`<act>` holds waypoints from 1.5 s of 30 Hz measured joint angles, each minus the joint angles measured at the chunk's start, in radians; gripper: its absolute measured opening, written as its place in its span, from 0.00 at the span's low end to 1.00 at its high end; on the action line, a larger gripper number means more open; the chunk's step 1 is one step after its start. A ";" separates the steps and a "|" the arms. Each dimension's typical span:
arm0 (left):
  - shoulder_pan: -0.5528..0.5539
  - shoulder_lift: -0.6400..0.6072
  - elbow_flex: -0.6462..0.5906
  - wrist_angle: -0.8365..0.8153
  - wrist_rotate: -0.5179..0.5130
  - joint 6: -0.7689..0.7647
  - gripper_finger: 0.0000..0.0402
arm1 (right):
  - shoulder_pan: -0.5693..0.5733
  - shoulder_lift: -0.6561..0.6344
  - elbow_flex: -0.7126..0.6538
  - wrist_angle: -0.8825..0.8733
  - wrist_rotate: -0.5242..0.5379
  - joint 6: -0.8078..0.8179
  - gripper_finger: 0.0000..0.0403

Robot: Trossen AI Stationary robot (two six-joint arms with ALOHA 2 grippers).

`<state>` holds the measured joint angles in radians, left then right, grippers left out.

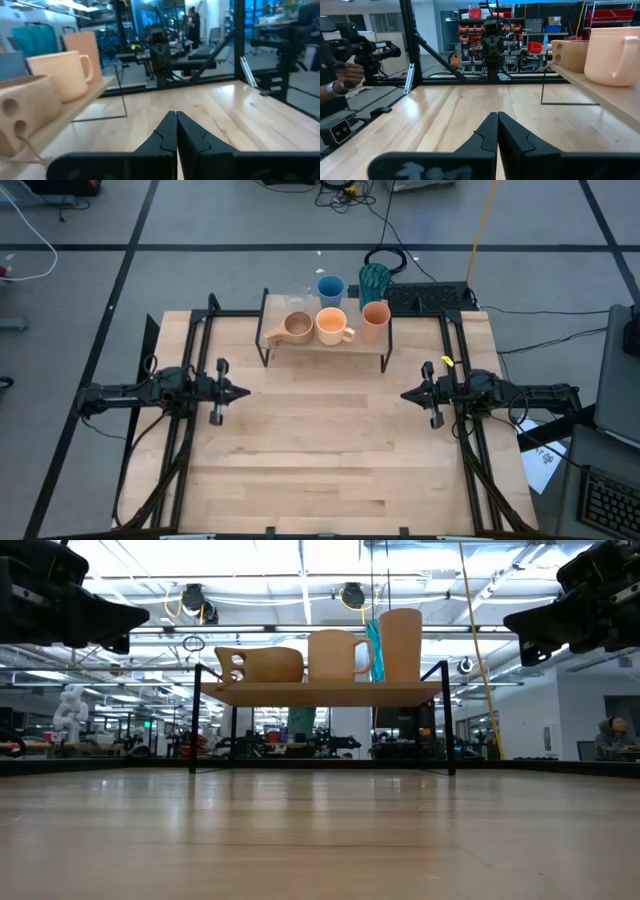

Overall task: Stack small to large cups/mugs on shelf
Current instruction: Return to Home Position

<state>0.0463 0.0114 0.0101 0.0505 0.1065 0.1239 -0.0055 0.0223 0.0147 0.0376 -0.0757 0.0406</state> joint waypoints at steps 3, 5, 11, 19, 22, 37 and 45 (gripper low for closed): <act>0.000 0.001 0.000 -0.015 0.026 0.005 0.00 | 0.000 0.000 0.000 0.000 0.000 0.000 0.00; 0.000 0.001 0.000 -0.017 0.030 0.006 0.01 | 0.000 0.000 0.000 0.001 0.000 0.000 0.00; 0.000 0.001 0.000 -0.018 0.027 0.000 0.02 | 0.000 0.000 0.000 0.001 0.000 0.000 0.00; 0.000 0.001 0.000 -0.018 0.024 -0.026 0.02 | 0.000 0.000 0.000 0.002 0.000 0.000 0.00; 0.000 0.001 0.000 -0.018 0.024 -0.025 0.02 | 0.000 0.000 0.000 0.002 0.000 0.000 0.00; 0.000 0.001 0.000 -0.019 0.023 -0.025 0.02 | 0.000 0.000 0.000 0.002 0.000 0.000 0.00; 0.000 0.001 0.000 -0.019 0.023 -0.025 0.03 | 0.000 0.000 0.000 0.002 0.000 0.000 0.00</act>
<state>0.0463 0.0128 0.0104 0.0319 0.1295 0.0994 -0.0058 0.0223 0.0150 0.0399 -0.0761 0.0406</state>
